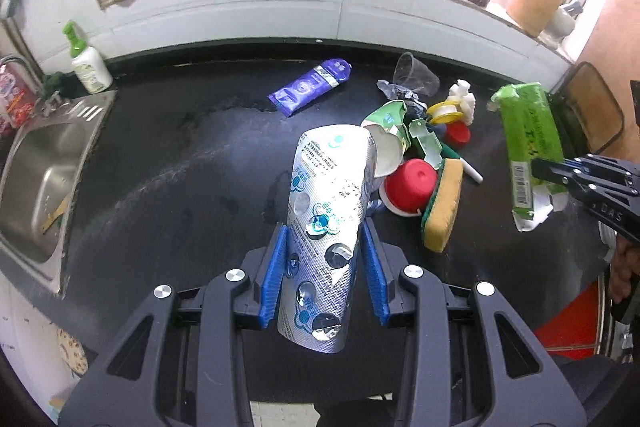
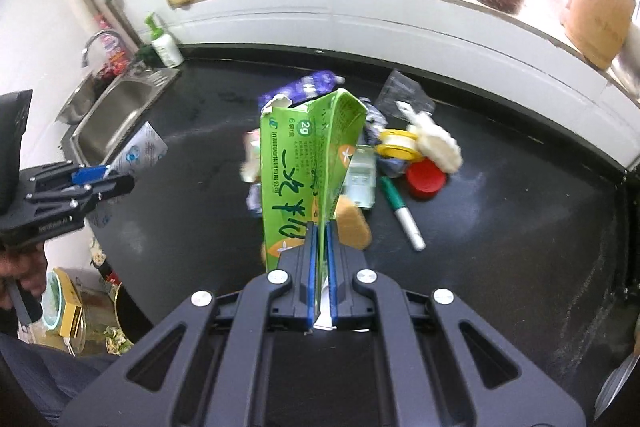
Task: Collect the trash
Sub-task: 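Carry both items to the black bin and open both tools to drop them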
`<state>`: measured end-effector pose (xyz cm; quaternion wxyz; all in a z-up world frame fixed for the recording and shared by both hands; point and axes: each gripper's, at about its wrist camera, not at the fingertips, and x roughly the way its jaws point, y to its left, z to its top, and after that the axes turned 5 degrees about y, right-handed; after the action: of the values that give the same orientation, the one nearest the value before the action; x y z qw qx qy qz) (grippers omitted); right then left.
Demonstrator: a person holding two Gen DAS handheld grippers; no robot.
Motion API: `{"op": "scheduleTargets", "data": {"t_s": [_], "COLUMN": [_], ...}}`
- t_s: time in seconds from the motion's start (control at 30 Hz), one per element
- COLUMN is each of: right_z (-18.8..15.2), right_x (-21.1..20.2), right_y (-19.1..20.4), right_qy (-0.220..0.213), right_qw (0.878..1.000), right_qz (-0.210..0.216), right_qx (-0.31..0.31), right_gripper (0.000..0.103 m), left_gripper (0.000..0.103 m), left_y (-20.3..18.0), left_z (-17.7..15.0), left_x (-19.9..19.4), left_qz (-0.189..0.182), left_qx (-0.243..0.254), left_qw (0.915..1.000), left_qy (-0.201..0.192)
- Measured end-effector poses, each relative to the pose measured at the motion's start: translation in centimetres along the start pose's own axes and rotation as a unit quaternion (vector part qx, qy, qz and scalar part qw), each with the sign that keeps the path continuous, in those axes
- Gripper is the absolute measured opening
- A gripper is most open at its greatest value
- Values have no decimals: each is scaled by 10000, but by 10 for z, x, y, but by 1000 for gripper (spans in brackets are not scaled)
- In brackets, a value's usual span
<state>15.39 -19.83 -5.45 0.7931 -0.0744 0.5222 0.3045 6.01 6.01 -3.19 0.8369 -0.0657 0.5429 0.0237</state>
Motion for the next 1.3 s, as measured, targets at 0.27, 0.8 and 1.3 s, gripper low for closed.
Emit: {"op": "scheduleTargets", "data": {"t_s": [0.27, 0.8, 1.3], "right_z": [18, -71, -183], "right_x": [-2, 102, 268], "right_y": [81, 418, 547], "right_qy": [-129, 1041, 2607], "right_qw": [9970, 9084, 8664], "right_qz": [350, 2312, 1883], "right_qx": [-680, -3326, -3820], "right_gripper": [6, 6, 6], "left_gripper": [37, 39, 47], "left_y": [39, 216, 291], "left_z": [-40, -300, -456], "left_x": [-44, -89, 40], "left_qz": [308, 1533, 1251], "left_qx": [-634, -3534, -4733], "left_qw": [9969, 9226, 8719], "left_qy": [-350, -194, 51]}}
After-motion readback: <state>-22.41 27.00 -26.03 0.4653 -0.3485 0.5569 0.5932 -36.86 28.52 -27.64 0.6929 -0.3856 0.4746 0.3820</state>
